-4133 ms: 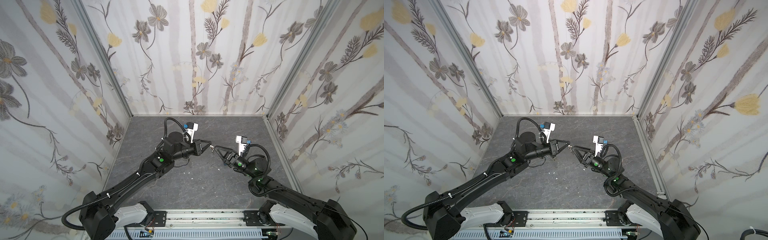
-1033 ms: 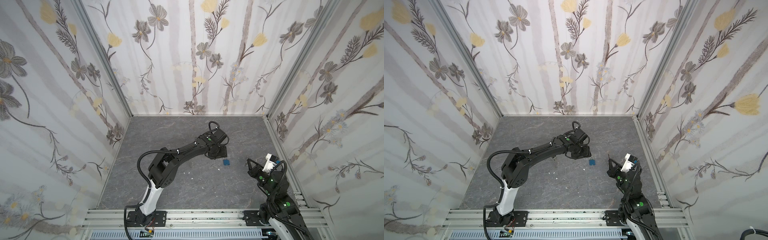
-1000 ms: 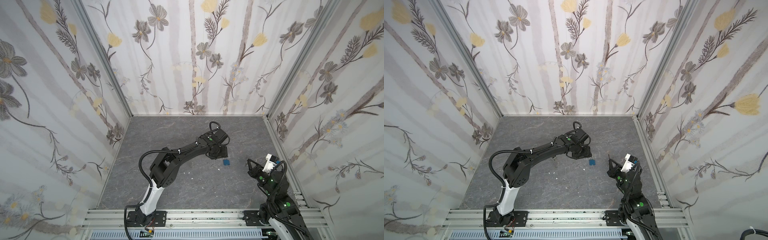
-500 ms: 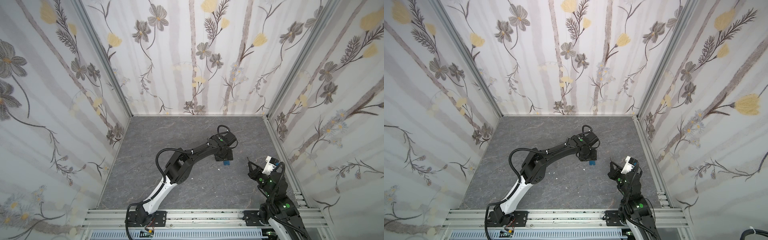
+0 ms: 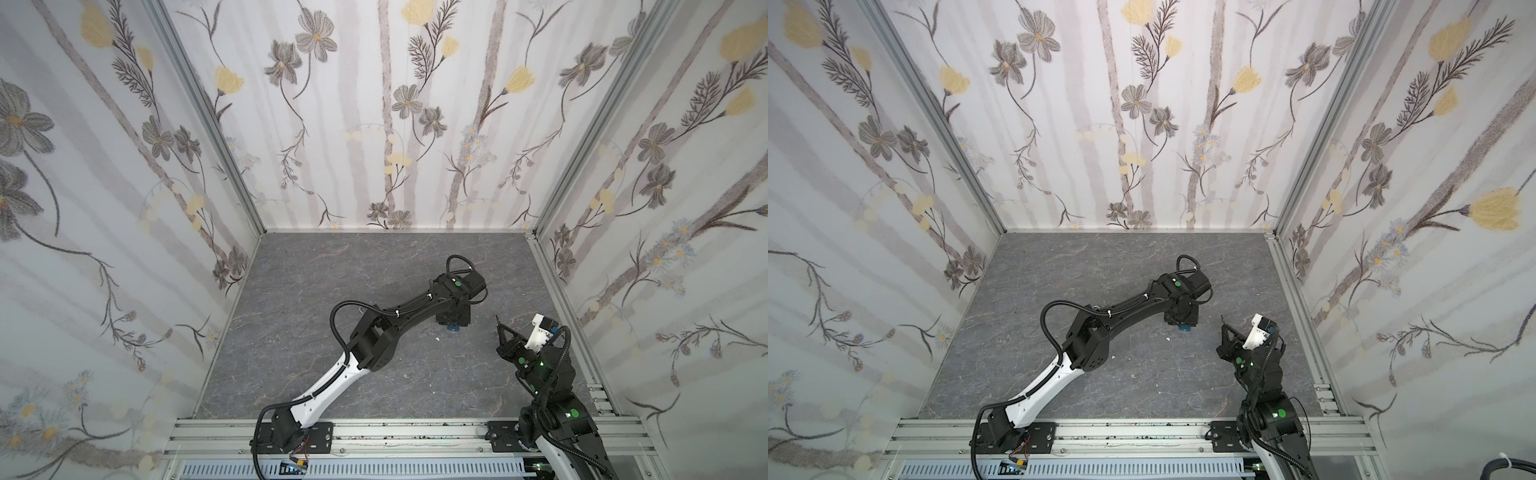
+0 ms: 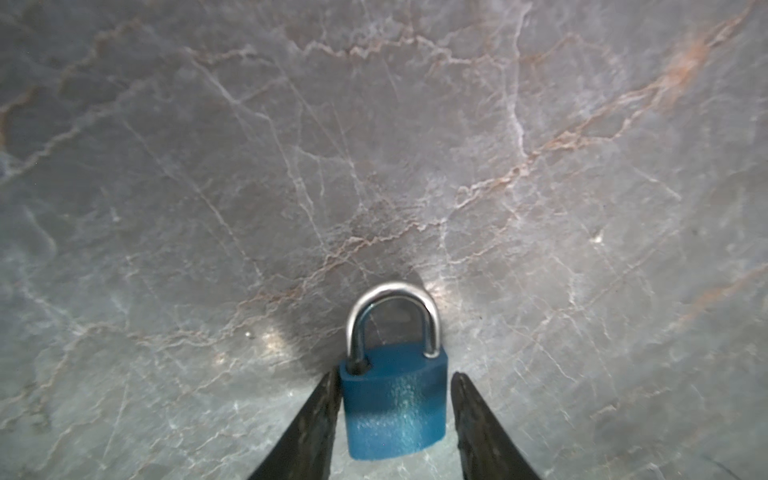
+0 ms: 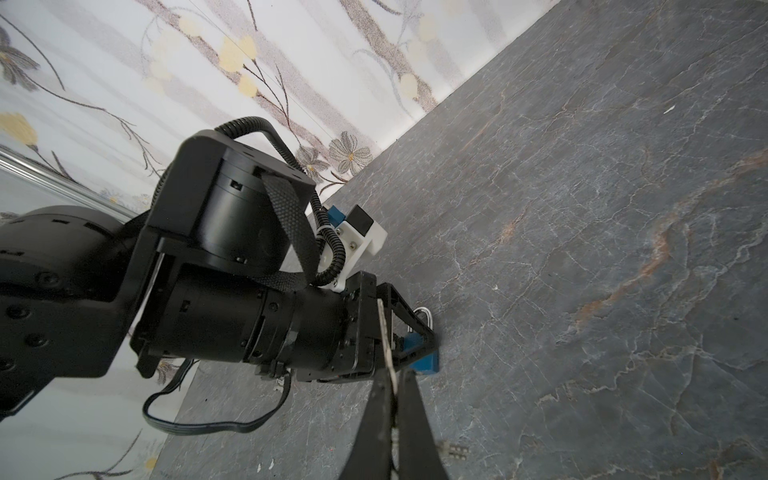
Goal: Unlock with the key
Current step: 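Grasp the blue padlock with the left gripper while the right gripper holds the keys, then lift the blue padlock toward the right gripper while the right gripper brings the key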
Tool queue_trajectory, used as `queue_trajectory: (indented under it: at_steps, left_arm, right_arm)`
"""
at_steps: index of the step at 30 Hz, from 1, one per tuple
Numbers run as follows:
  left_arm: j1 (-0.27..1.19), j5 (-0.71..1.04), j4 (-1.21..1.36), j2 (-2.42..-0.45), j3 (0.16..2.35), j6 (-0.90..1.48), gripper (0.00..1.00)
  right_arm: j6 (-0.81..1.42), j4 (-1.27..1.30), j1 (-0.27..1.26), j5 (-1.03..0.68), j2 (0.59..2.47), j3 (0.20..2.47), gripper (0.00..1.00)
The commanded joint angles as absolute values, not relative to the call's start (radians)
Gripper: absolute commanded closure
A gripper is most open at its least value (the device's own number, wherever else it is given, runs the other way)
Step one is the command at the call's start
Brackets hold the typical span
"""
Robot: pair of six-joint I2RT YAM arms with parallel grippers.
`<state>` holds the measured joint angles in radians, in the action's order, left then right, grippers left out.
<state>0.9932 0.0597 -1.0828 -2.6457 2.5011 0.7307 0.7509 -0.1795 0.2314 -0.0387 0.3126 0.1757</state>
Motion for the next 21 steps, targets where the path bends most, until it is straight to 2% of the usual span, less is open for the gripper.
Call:
queue_trajectory:
  at_steps: [1,9,14,17,21]
  left_arm:
    - [0.996,-0.012,-1.177,-2.669,2.529,0.691,0.54]
    - [0.998,-0.097,-1.244,-2.646,2.508,0.626,0.55]
    - [0.985,-0.103,-1.165,-2.534,2.306,0.611,0.55]
    - [0.974,-0.098,-1.113,-2.465,2.174,0.607,0.52]
    - [0.964,-0.079,-1.084,-2.436,2.101,0.6,0.5]
  right_arm:
    - [0.75,-0.163,0.229,-0.043,0.307,0.172,1.0]
    - [0.757,-0.163,0.224,-0.042,0.308,0.167,1.0]
    - [0.755,-0.156,0.224,-0.054,0.318,0.17,1.0]
    - [0.755,-0.151,0.224,-0.061,0.326,0.17,1.0]
    - [0.759,-0.124,0.224,-0.075,0.349,0.166,1.0]
